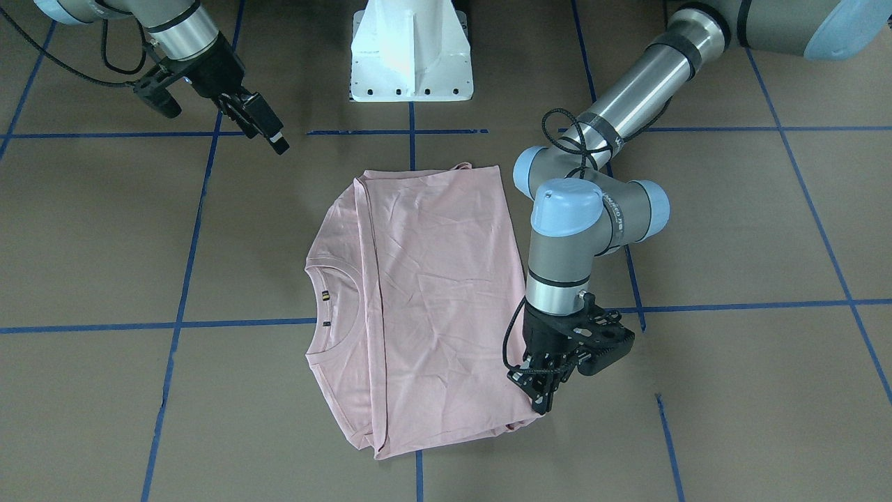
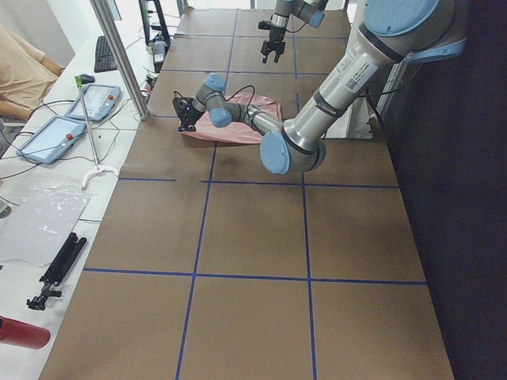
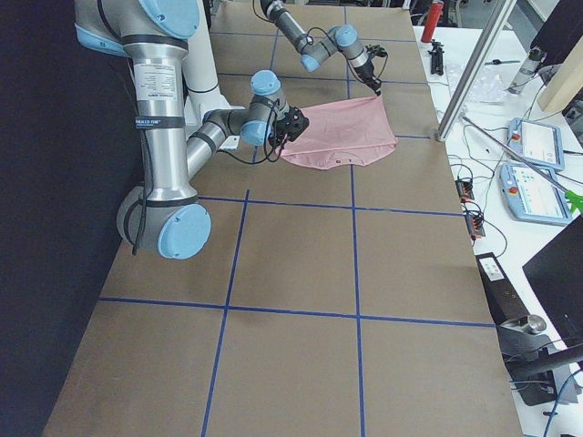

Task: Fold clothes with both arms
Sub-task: 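Move the right gripper to the shirt's near corner while left gripper rises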

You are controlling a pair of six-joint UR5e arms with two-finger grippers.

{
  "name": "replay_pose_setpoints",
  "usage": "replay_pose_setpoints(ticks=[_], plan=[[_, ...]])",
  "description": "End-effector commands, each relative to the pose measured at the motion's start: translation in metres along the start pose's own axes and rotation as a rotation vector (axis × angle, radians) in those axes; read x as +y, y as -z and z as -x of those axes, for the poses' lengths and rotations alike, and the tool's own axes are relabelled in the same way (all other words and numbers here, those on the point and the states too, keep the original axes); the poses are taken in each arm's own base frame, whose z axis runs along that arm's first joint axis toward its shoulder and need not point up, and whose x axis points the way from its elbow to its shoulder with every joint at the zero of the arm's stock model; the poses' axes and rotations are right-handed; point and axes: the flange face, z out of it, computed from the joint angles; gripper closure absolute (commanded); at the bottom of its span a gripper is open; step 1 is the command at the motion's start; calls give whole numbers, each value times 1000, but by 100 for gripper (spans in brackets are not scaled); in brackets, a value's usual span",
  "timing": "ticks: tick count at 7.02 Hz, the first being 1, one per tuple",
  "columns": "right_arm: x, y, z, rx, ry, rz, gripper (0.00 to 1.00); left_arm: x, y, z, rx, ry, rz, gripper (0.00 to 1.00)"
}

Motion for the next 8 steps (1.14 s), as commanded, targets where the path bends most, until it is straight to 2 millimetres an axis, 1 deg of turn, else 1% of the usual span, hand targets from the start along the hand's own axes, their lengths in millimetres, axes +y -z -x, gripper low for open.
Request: replay_pose_setpoints(ticks=[1, 2, 3, 4, 5, 6, 7, 8], plan=[[23, -18, 27, -35, 20, 18, 0, 13, 52, -25, 129, 8, 35, 28], [46, -44, 41, -46, 37, -2, 0, 44, 88, -3, 180, -8, 138, 28], [68, -74, 40, -30, 55, -16, 0, 44, 122, 18, 221, 37, 191, 28], [86, -95, 41, -25, 64, -28, 0, 46, 133, 24, 231, 56, 211, 28], [97, -125, 47, -18, 69, -66, 0, 47, 133, 24, 231, 57, 213, 28], [101, -151, 53, 0, 70, -92, 3, 48, 134, 24, 231, 63, 215, 28], [100, -154, 52, 5, 67, -96, 12, 49, 134, 24, 230, 70, 218, 28], [98, -161, 47, 40, 68, -117, 16, 53, 133, 25, 228, 67, 223, 28]])
